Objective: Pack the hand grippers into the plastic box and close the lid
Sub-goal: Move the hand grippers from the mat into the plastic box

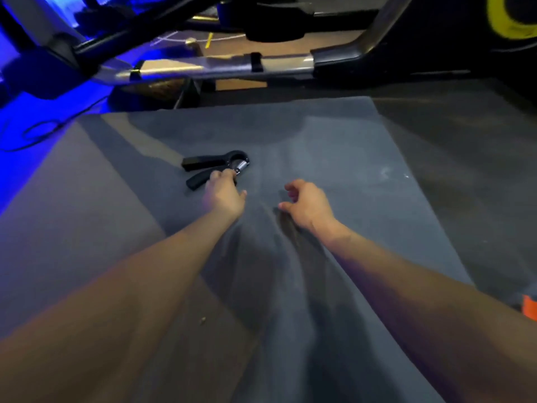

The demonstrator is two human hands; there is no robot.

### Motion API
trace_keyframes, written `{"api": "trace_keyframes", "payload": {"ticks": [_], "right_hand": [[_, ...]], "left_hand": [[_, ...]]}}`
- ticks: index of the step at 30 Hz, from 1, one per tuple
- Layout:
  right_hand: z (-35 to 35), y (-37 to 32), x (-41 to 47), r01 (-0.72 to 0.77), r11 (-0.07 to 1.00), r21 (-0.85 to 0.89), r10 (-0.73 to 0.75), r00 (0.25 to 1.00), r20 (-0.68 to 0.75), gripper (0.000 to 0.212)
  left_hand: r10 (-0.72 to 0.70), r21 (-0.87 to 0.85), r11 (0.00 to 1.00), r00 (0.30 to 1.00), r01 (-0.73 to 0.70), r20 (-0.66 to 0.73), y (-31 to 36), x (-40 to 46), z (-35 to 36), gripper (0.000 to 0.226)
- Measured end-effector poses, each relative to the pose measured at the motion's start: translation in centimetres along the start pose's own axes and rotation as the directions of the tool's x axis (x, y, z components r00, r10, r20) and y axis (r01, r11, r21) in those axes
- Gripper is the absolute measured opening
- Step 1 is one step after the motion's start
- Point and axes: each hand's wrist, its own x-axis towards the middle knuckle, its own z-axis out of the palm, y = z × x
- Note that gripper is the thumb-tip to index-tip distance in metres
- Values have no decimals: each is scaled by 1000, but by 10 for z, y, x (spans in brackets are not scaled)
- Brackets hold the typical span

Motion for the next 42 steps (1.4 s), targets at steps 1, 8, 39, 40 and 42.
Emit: {"api": "trace_keyframes", "payload": {"ticks": [1,8,39,40,42], "right_hand": [[8,-2,4,6,1000,-14,-6,1000,-2,46],[28,-3,19,-8,1000,14,9,999,-43,43],[-156,42,-98,-184,960,211,210,972,-109,55],[-168,49,-106,-183,962,203,213,968,-134,52],[-192,66,-124,-205,966,160,232,957,-176,47]], "left_hand": [[-8,-6,1000,1000,8,-8,-3,5,1,41],[-43,-85,996,998,39,-46,-13,26,17,46],[42,-558,829,990,39,132,167,-102,-1,44],[48,-619,782,983,72,175,181,-114,6,43],[57,-686,714,964,142,260,208,-135,19,39]]}}
